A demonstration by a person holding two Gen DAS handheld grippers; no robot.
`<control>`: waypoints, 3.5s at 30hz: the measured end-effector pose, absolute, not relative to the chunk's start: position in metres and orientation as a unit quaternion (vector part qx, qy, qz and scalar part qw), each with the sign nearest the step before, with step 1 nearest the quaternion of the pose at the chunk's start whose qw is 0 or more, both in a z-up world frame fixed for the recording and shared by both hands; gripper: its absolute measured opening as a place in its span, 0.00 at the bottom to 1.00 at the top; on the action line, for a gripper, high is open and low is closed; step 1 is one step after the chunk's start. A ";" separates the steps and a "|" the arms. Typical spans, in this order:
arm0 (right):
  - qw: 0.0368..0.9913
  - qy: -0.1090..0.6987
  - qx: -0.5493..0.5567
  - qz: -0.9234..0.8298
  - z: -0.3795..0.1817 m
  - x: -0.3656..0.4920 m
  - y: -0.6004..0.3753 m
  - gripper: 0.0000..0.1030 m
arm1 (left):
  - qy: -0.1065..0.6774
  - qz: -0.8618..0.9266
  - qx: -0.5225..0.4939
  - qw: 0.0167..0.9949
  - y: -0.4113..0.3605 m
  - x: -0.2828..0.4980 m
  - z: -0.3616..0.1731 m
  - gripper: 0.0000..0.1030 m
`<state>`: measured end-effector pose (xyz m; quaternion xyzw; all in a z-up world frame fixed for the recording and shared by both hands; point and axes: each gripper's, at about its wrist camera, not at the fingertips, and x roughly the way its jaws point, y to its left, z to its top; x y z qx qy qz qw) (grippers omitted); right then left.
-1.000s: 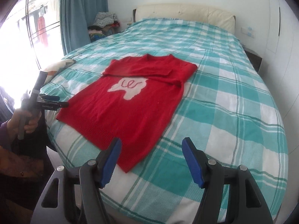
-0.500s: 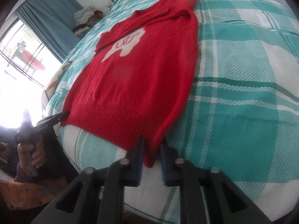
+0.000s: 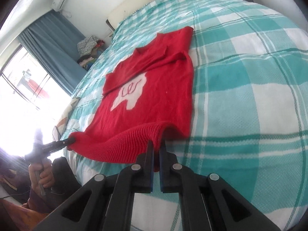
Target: Fold small clothes
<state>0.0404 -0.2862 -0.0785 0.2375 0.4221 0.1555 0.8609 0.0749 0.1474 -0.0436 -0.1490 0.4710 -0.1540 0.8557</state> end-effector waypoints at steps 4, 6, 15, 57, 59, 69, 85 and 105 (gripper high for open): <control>0.872 0.392 0.256 0.144 -0.065 0.115 -0.298 0.04 | 0.441 -0.149 -0.143 0.873 0.134 0.152 -0.026 0.01; 0.874 0.378 0.272 0.135 -0.062 0.154 -0.307 0.04 | 0.436 -0.141 -0.146 0.877 0.127 0.192 -0.026 0.01; 0.878 0.370 0.288 0.099 -0.077 0.318 -0.320 0.04 | 0.472 -0.102 -0.176 0.858 0.120 0.336 -0.073 0.02; 0.927 0.368 0.073 -0.014 -0.130 0.100 -0.248 0.64 | 0.454 -0.053 0.032 0.889 0.235 0.245 -0.141 1.00; 0.927 0.370 0.063 -0.016 -0.131 0.102 -0.244 0.67 | 0.454 -0.053 0.032 0.889 0.235 0.246 -0.141 1.00; 0.927 0.370 0.059 -0.019 -0.133 0.104 -0.241 0.69 | 0.454 -0.053 0.032 0.889 0.235 0.245 -0.141 1.00; 0.927 0.366 0.083 -0.006 -0.135 0.102 -0.249 0.70 | 0.454 -0.052 0.031 0.889 0.235 0.245 -0.141 1.00; 0.928 0.361 0.098 0.005 -0.134 0.100 -0.252 0.72 | 0.454 -0.052 0.031 0.889 0.235 0.245 -0.142 1.00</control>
